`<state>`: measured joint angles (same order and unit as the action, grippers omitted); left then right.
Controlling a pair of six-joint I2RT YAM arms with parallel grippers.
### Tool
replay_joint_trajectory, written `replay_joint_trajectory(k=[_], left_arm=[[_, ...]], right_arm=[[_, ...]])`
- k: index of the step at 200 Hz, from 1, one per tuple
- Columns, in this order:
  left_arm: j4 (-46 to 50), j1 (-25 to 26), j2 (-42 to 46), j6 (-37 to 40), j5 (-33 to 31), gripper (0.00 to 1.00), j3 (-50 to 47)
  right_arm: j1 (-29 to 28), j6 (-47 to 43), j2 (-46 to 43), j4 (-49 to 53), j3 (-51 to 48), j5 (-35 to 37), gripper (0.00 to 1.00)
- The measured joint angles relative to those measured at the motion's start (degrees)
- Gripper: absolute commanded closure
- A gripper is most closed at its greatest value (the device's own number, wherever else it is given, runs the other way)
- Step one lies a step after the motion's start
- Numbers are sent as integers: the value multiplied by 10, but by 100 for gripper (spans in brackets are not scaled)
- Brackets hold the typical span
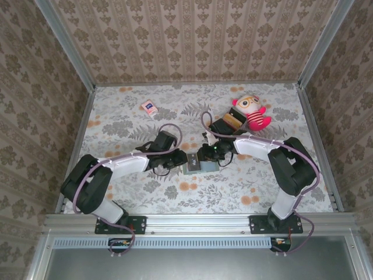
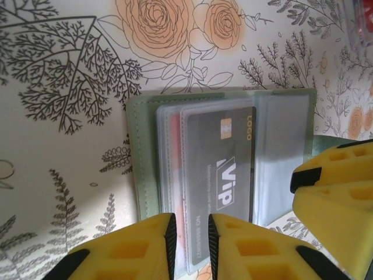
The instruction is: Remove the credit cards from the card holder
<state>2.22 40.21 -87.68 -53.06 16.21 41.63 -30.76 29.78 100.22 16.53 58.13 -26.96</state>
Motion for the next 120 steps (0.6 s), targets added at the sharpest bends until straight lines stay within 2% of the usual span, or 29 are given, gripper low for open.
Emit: replay_joint_trajectory(k=[26,120], left_arm=[[-15,-1,-19,-8,1,84,0],[-28,-1,-40,-14,5,92,0]], right_arm=[[11,-1,20,-10,0,-22,80],[19,-11,57,-30,0,-55,82]])
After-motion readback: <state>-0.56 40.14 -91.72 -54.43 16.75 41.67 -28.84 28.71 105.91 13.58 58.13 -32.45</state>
